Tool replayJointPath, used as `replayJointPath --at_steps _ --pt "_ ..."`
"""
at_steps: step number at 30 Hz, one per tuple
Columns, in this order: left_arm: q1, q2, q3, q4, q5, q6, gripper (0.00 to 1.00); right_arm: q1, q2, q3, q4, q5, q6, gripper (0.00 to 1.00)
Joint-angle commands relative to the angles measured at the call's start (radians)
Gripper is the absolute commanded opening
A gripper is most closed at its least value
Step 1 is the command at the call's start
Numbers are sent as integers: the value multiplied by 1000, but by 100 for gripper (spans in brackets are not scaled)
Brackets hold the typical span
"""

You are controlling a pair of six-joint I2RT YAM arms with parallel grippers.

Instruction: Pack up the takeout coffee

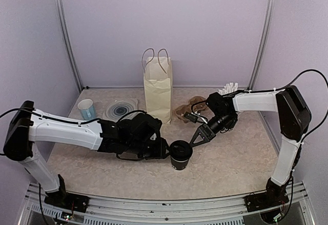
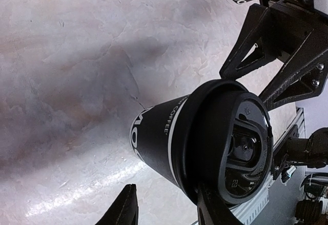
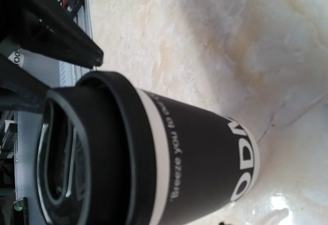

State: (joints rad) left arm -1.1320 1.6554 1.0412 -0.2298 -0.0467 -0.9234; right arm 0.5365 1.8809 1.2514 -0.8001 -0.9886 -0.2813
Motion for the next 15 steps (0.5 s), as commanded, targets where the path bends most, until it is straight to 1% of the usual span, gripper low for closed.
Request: replayJointPath --at_steps 1,5,10,15 --pt "-18 150 -67 -268 -49 13 39 48 71 -68 13 271 5 43" --pt "-21 154 -32 -283 -67 29 40 49 68 -58 8 285 7 43" --pt "-30 127 40 -319 -136 77 40 48 29 -64 3 267 -4 42" --pt "-39 79 77 -310 -198 110 41 45 -41 -88 2 168 -25 43"
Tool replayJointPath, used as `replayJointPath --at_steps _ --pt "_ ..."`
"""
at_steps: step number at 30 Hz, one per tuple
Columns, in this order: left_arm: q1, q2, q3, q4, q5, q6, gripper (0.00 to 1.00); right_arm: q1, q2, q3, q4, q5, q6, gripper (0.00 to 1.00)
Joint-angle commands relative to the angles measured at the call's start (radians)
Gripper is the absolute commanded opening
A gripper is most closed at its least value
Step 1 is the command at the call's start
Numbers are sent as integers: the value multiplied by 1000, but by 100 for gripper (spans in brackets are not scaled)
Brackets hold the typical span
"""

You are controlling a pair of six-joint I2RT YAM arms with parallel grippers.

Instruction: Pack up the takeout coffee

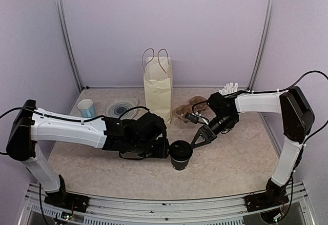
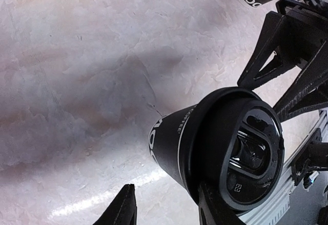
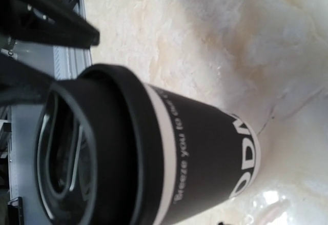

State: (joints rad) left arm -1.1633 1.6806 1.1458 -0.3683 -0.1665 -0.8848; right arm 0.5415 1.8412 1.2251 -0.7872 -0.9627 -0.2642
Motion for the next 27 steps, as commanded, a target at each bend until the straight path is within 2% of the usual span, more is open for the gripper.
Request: replayJointPath --at_steps 1,6,17,21,23,27 --pt "-10 41 -13 -179 -98 74 41 40 -18 -65 -10 122 -48 43" --pt "-24 23 67 -196 -157 114 42 40 -70 -76 1 76 -53 46" --pt "-35 -95 61 -102 -186 160 50 23 -113 -39 -43 70 -129 48" --pt "-31 -148 20 -62 -181 138 53 22 -143 -6 -77 122 -226 48" --pt "-19 -167 -23 -43 -134 76 55 21 -158 15 -74 148 -261 49" --pt "-31 -238 -174 98 -19 -39 57 18 -155 62 -55 167 -280 49"
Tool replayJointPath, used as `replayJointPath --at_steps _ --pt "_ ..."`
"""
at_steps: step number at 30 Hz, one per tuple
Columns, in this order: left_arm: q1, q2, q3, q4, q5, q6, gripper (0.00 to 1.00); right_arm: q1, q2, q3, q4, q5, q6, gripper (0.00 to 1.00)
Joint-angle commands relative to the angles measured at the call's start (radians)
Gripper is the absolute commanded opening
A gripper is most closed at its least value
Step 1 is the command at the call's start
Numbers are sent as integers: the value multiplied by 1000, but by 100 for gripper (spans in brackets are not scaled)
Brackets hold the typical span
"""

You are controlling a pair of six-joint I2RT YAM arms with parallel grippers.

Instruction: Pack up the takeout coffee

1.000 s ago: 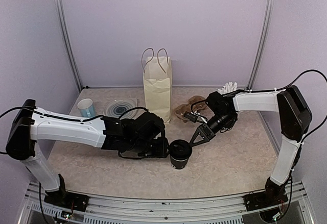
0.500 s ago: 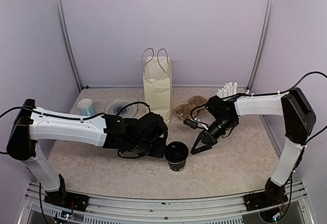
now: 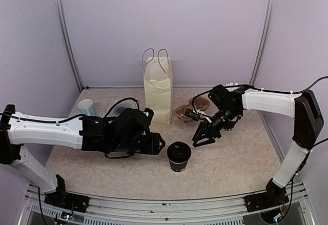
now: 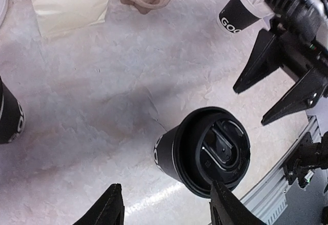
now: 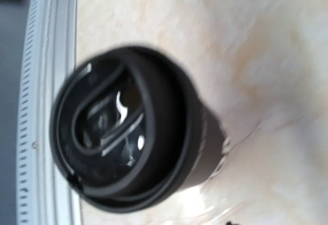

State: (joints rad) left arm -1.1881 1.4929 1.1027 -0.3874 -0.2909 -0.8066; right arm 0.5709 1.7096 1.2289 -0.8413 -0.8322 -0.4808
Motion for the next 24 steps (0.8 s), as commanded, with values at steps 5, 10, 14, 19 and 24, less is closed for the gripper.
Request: replayJointPath --at_steps 5,10,14,19,24 --pt "-5 -116 -288 315 221 -212 57 -36 58 136 -12 -6 -17 48" --pt "17 -97 -336 434 284 -252 59 -39 145 170 -61 -67 5 48" --pt "35 -87 -375 500 330 -284 58 -39 174 182 -79 -98 11 50" --pt "49 -35 -371 553 362 -289 58 -37 195 189 -82 -132 30 51" --pt "66 1 -364 578 396 -281 56 -30 206 186 -92 -153 33 52"
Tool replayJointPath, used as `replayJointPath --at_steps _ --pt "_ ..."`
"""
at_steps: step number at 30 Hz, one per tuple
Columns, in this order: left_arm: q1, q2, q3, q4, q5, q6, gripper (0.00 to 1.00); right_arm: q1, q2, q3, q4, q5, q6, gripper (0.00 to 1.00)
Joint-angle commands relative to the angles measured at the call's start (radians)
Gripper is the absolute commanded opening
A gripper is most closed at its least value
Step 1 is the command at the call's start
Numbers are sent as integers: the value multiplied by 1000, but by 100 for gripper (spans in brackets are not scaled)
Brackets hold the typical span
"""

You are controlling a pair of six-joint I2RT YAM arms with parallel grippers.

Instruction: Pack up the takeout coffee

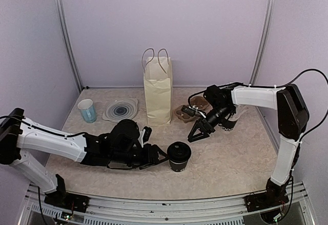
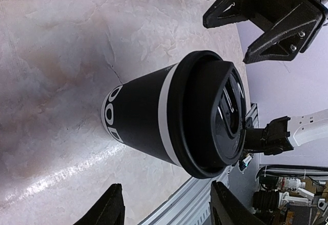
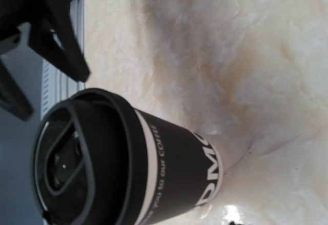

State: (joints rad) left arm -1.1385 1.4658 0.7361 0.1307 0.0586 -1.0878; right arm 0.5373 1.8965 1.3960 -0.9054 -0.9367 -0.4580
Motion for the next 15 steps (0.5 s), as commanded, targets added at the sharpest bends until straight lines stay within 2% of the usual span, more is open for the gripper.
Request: replayJointPath --at_steps 1,15 --pt "19 33 3 62 52 1 56 5 21 18 -31 -47 8 52" --pt "41 85 29 69 99 23 55 33 46 13 -27 -24 33 53"
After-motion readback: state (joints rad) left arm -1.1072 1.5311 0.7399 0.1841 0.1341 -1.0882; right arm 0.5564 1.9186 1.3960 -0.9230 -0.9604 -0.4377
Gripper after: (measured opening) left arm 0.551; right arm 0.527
